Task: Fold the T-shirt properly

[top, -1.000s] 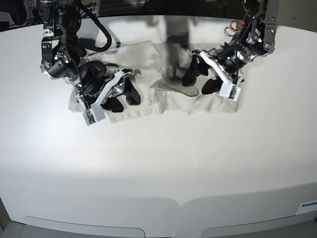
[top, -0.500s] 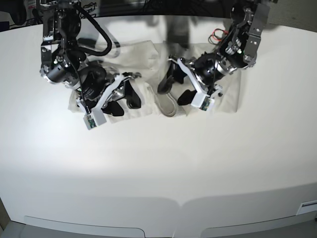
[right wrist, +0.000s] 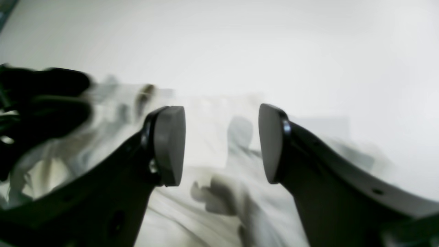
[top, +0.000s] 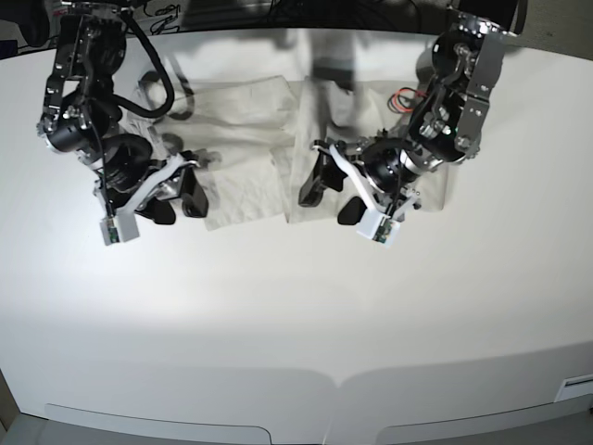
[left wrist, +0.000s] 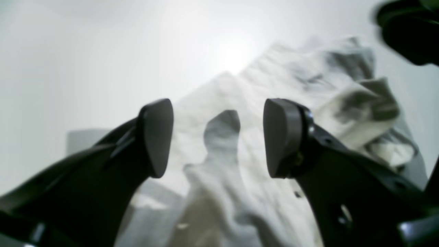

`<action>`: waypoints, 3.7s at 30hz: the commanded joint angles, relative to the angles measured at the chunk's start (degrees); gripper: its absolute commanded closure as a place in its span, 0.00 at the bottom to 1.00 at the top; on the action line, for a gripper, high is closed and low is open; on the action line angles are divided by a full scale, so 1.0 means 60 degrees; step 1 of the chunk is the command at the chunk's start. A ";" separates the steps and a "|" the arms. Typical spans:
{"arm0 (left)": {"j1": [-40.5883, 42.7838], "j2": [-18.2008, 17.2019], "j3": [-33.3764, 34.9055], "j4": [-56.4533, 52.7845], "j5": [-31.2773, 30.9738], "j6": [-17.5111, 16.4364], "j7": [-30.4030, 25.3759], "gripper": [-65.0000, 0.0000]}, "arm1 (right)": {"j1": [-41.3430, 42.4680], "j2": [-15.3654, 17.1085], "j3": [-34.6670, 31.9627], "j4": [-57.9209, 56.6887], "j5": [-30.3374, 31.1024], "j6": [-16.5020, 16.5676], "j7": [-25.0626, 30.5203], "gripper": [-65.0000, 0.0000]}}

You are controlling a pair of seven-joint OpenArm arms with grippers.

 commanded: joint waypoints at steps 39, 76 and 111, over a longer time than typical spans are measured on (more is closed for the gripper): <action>-0.0102 0.0011 -0.4393 0.0168 -0.0794 -0.1628 0.1920 0.39 | 0.1687 0.2634 0.1373 -0.6776 0.3122 0.0086 -0.3621 0.48; -0.0102 0.0011 -0.4393 0.0168 -0.0798 -0.1625 0.2422 0.39 | 0.1894 0.4007 -0.0284 -0.6827 0.5184 0.0086 -0.3475 1.00; -0.0102 -0.0310 -0.4393 0.0168 -0.0794 -0.1621 0.2524 0.39 | 0.1585 -0.2998 -0.2947 -0.0852 0.2404 0.0086 -0.3738 1.00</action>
